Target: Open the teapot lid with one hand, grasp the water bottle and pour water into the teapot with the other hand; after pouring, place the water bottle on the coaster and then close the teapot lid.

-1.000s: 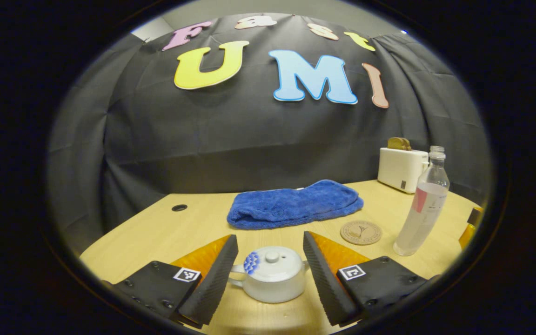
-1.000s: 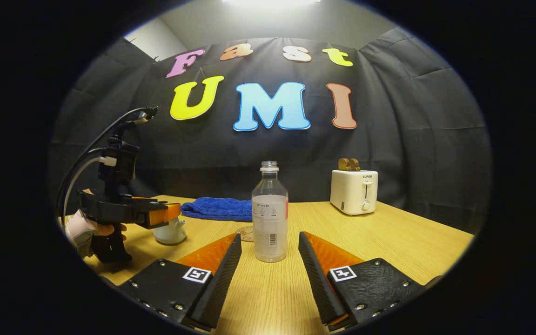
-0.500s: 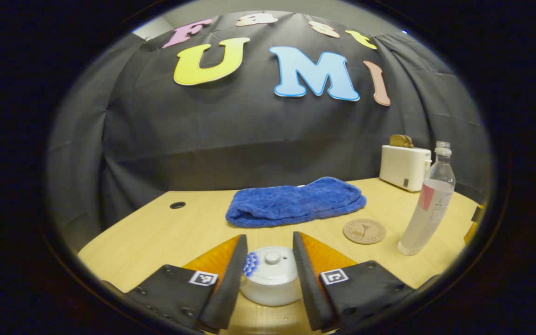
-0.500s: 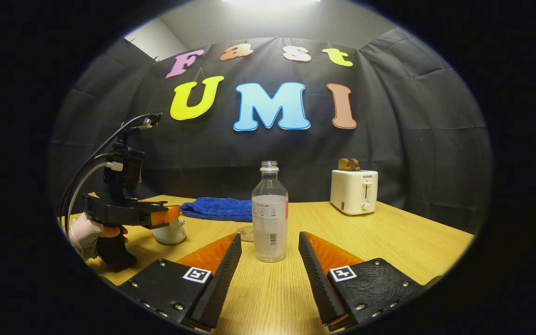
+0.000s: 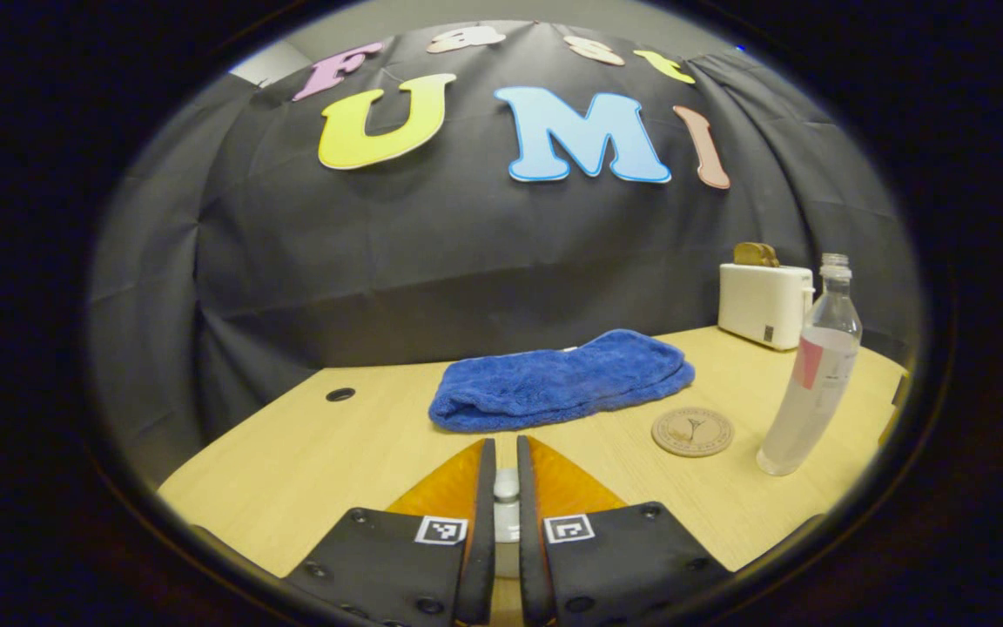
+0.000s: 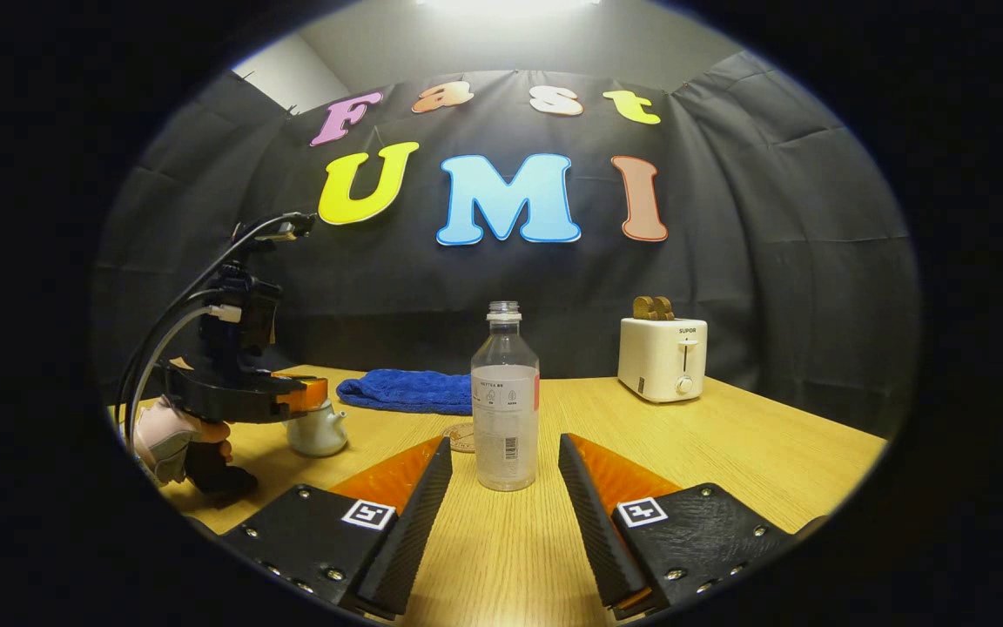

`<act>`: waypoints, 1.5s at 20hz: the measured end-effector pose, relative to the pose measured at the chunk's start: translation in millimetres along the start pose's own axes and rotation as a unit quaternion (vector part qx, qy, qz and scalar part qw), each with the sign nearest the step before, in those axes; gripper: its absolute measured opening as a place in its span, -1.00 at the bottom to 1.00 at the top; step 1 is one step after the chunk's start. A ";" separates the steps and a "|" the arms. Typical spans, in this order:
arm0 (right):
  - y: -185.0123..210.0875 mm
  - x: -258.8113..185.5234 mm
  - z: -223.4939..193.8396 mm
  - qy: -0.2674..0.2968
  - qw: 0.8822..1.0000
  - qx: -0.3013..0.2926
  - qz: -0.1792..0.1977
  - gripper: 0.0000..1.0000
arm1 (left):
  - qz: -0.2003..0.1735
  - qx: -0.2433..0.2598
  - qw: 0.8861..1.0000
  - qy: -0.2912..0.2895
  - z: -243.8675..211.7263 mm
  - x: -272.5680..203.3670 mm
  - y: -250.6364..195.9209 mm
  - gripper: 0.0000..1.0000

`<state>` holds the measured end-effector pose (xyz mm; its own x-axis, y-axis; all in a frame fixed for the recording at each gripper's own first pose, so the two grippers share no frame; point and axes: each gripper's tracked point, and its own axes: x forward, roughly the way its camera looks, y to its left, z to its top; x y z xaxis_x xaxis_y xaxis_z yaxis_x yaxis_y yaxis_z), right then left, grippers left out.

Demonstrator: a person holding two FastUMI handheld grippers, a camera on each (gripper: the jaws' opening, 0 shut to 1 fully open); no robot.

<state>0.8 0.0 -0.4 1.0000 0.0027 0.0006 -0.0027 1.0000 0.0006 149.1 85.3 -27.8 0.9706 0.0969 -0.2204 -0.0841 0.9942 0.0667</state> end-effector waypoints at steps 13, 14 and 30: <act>-0.2 -0.3 0.3 0.000 1.000 0.000 0.000 0.55 | -0.022 -0.028 0.999 0.003 11.7 2.1 4.9 -0.78; 0.2 -0.3 0.8 0.000 1.000 0.000 0.000 0.55 | -0.024 -0.026 0.999 0.001 14.5 1.7 5.5 -0.78; -0.4 11.5 -1.9 0.010 1.000 0.005 0.012 0.55 | -0.015 -0.039 0.999 -0.005 27.8 -21.9 33.2 -0.78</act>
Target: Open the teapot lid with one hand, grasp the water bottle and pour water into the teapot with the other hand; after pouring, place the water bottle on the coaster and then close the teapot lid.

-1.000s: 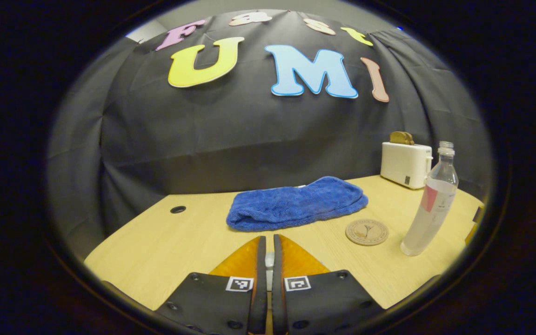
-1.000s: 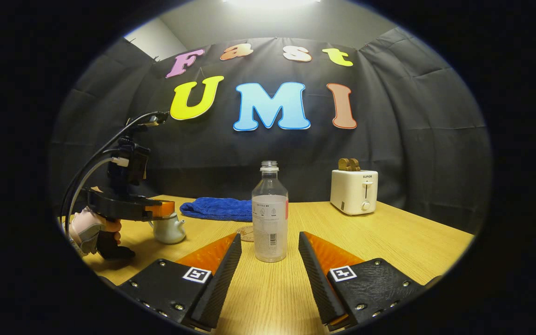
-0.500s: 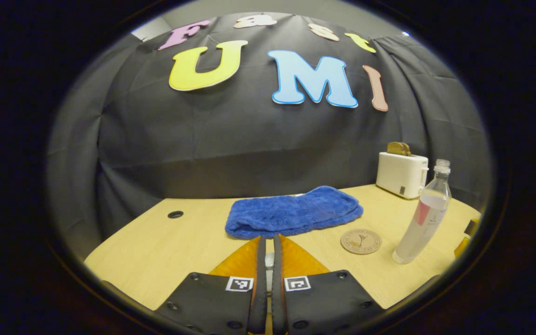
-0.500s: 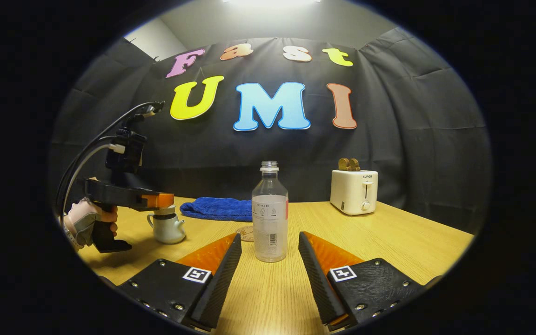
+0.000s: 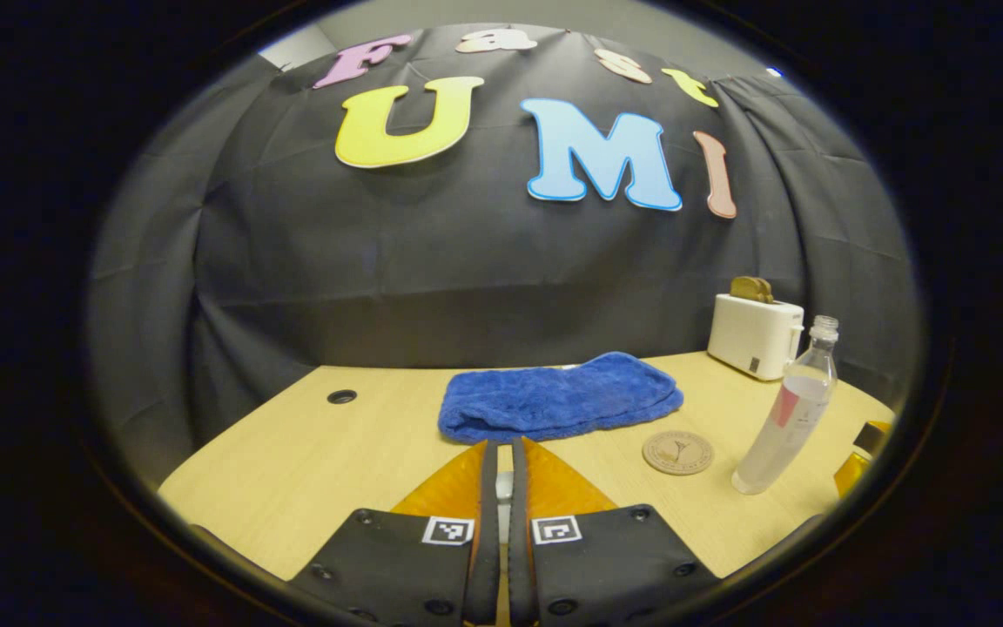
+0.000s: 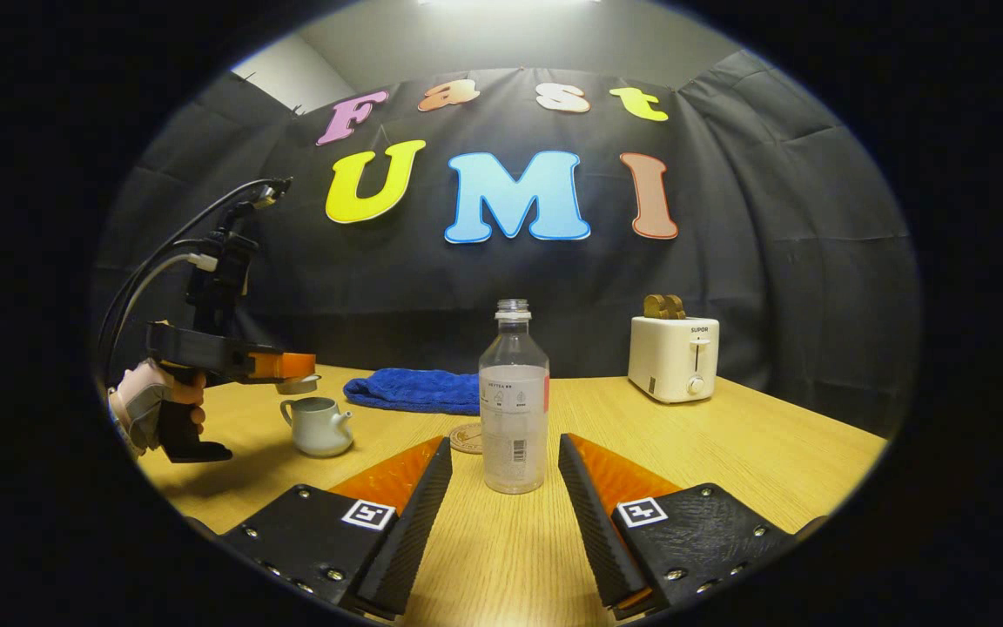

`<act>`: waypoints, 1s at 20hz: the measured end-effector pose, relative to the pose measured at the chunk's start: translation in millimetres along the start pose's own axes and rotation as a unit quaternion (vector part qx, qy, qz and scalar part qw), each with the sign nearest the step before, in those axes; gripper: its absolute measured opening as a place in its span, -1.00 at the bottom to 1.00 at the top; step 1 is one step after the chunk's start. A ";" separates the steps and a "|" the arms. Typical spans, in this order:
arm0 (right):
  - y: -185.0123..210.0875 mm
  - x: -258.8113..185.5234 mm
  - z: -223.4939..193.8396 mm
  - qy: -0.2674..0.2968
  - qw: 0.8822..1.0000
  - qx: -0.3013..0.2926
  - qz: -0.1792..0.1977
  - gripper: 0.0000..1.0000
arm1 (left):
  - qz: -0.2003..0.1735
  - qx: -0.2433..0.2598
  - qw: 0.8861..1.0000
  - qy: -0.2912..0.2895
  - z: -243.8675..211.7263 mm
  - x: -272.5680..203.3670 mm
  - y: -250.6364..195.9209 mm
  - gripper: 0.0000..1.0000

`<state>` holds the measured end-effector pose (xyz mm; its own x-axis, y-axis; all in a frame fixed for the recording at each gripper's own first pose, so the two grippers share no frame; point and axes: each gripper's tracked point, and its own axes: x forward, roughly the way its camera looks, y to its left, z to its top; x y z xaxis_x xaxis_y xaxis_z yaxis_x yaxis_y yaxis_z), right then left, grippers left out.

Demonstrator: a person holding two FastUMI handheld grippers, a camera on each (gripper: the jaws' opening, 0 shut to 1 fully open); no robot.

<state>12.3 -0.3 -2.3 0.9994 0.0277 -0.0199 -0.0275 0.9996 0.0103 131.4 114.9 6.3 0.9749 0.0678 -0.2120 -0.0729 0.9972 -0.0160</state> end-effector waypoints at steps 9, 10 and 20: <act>-10.4 34.9 -3.3 0.066 0.997 -0.027 0.002 0.55 | 0.022 -0.002 1.000 0.005 -8.7 -18.7 33.6 -0.78; -9.8 40.2 1.7 0.068 0.997 -0.030 0.005 0.55 | 0.023 -0.003 1.000 0.007 -10.0 -20.2 36.0 -0.78; -8.3 91.1 -5.0 0.123 0.992 -0.002 0.032 0.82 | 0.019 -0.014 1.000 0.017 -24.1 -23.1 43.9 -0.78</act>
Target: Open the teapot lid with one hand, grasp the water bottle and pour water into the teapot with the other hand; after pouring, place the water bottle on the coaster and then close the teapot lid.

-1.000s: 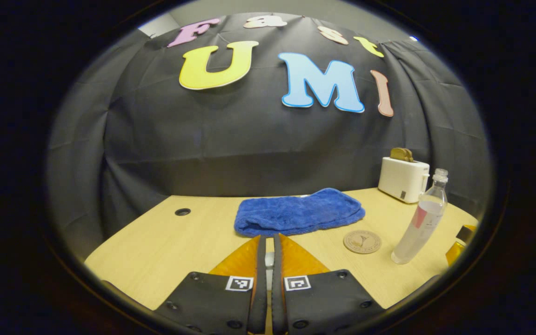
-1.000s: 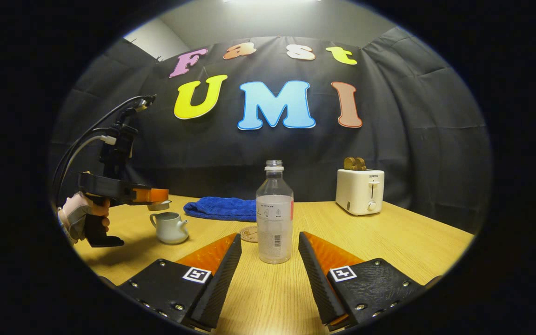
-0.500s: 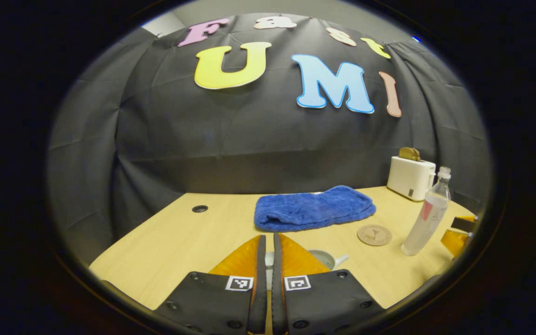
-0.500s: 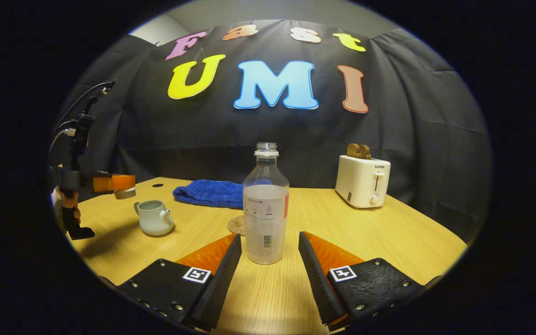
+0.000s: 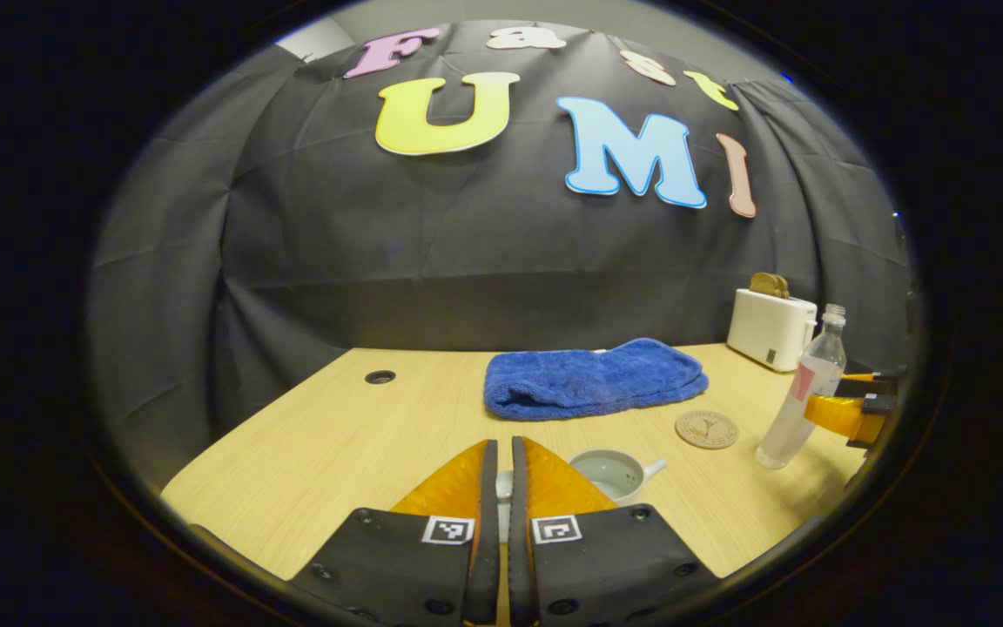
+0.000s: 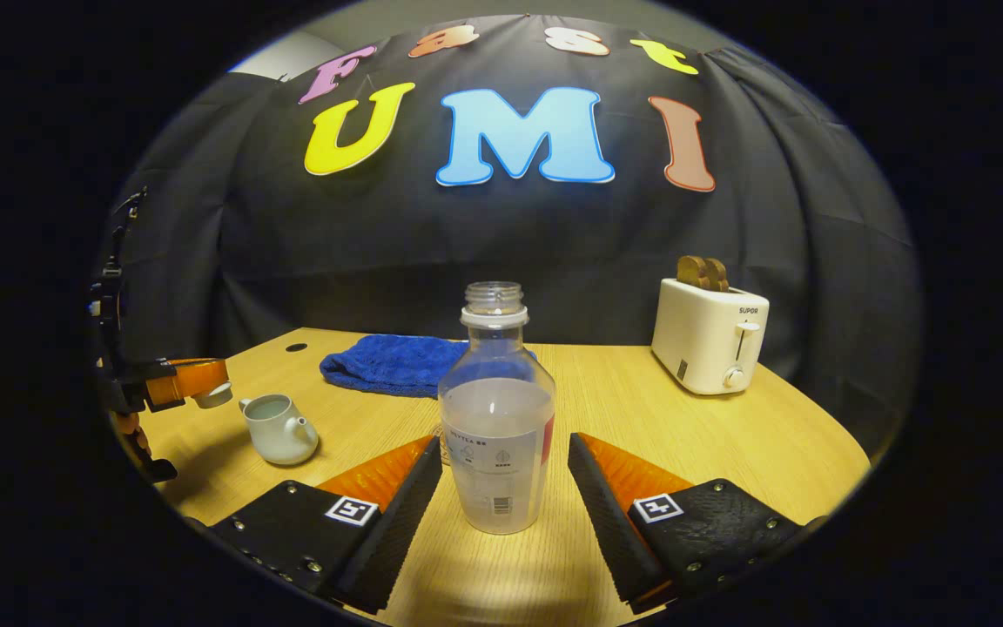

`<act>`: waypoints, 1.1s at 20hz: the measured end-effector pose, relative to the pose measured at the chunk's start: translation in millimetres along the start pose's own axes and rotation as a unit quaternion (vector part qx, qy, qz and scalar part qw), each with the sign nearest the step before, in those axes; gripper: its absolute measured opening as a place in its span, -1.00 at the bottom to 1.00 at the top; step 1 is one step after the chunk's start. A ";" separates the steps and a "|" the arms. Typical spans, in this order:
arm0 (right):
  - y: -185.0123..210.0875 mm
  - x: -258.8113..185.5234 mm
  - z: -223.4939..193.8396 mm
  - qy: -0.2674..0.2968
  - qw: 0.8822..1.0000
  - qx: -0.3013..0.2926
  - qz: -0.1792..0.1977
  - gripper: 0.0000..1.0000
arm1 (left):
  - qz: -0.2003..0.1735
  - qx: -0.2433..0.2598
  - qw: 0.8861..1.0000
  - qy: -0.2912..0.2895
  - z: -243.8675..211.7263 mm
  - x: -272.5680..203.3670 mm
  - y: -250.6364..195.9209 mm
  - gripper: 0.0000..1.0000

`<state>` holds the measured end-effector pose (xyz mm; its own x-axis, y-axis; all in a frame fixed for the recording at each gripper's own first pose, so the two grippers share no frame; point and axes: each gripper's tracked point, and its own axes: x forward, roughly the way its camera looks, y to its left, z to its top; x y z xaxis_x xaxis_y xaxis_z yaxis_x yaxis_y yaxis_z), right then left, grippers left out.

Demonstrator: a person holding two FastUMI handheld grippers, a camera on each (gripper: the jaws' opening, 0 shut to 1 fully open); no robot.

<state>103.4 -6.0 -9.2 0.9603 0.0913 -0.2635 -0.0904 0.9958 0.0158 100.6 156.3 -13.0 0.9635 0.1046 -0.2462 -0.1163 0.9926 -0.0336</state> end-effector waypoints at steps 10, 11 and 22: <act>-2.3 14.9 -21.1 0.031 0.999 -0.008 -0.008 0.58 | -0.002 -0.002 1.000 0.009 -7.7 1.9 6.3 -0.78; -1.7 14.8 -21.2 0.030 0.999 -0.014 -0.009 0.55 | -0.002 -0.003 1.000 0.009 -8.6 1.3 6.1 -0.78; 10.8 17.2 24.1 -0.006 0.988 -0.153 -0.031 0.52 | -0.004 -0.008 1.000 0.010 -10.6 -4.5 10.1 -0.78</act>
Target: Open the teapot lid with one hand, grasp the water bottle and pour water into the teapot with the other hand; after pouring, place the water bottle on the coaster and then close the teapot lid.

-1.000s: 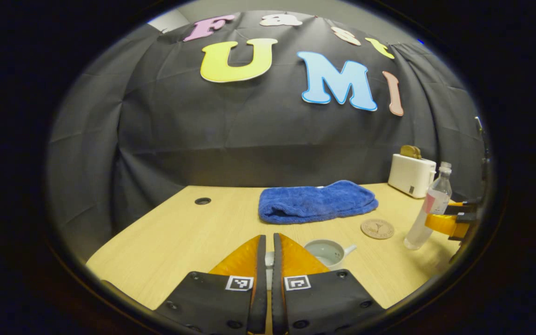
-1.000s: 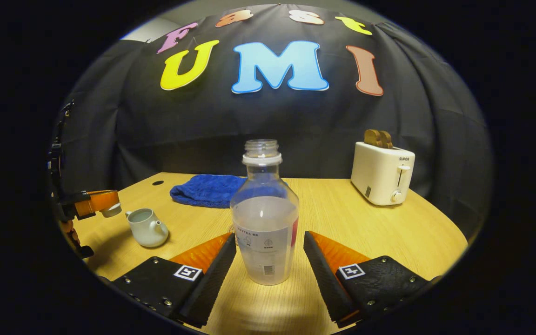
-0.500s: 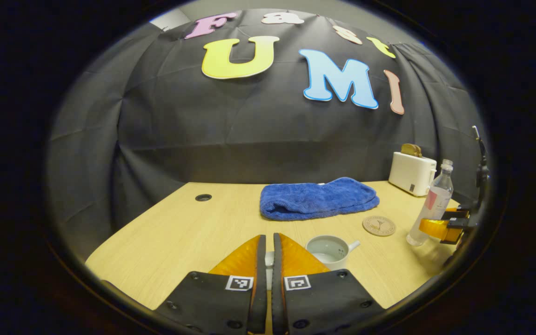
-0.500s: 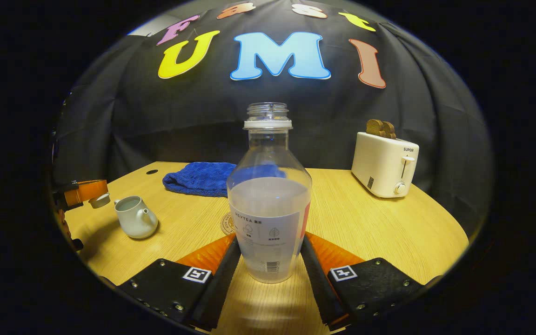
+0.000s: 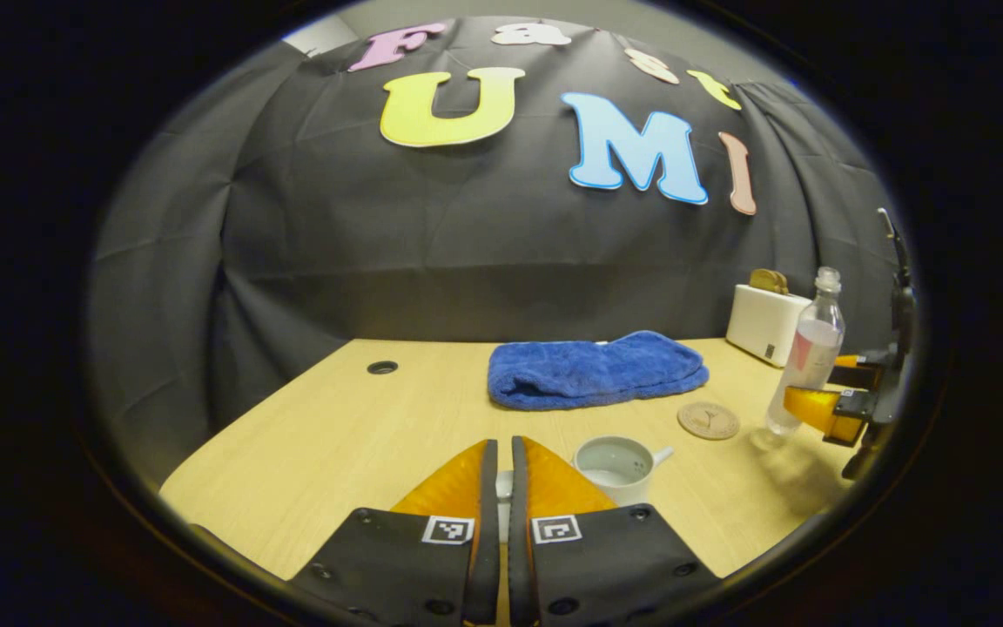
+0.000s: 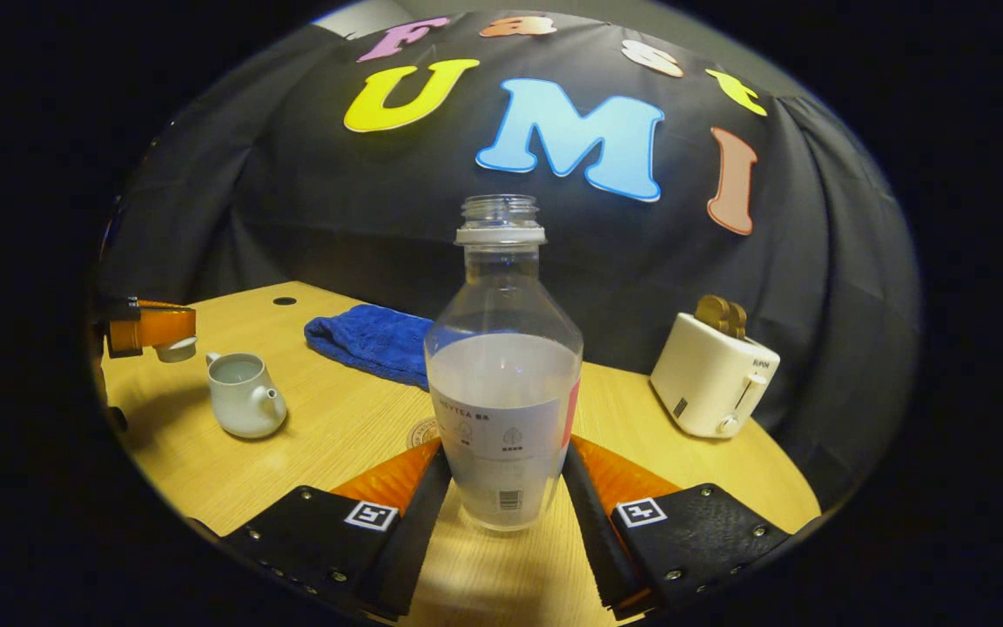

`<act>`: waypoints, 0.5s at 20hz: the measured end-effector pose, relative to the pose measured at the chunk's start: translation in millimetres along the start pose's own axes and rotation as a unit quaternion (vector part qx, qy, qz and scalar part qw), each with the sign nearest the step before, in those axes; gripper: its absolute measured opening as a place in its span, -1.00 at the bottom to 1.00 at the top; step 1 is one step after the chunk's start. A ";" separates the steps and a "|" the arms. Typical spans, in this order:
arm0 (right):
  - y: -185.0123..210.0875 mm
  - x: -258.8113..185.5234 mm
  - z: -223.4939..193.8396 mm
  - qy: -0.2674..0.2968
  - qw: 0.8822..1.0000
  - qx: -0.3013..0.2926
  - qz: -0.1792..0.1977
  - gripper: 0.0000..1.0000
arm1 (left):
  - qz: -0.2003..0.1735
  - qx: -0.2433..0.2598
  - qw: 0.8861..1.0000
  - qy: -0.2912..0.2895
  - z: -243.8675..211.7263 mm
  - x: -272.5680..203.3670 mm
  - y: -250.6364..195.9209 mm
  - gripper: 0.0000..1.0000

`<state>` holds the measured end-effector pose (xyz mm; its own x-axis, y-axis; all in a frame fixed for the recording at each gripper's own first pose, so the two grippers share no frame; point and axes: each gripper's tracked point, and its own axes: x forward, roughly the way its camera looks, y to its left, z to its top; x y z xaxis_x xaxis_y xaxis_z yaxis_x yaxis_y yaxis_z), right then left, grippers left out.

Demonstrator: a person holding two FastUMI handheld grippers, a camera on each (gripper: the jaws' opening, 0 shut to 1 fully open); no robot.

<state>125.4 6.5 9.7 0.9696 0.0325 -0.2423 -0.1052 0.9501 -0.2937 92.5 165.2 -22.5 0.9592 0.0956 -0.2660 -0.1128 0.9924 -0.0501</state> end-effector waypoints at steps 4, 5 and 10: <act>-0.9 11.9 22.6 -0.014 0.997 -0.077 -0.014 0.53 | 0.003 -0.002 1.000 0.000 -1.1 -5.1 6.1 -0.78; -0.2 15.0 28.0 -0.019 0.995 -0.100 -0.015 0.52 | 0.004 -0.003 1.000 0.000 -0.8 -6.6 8.0 -0.78; 22.4 26.1 46.8 -0.045 0.977 -0.208 -0.016 0.52 | 0.012 -0.006 1.000 0.000 -2.3 -11.7 18.2 -0.78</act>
<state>158.6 43.1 40.1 0.9874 0.0494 -0.1505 -0.1370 0.7428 -0.6553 78.6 182.0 -22.5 0.9561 0.1198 -0.2675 -0.1393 0.9887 -0.0552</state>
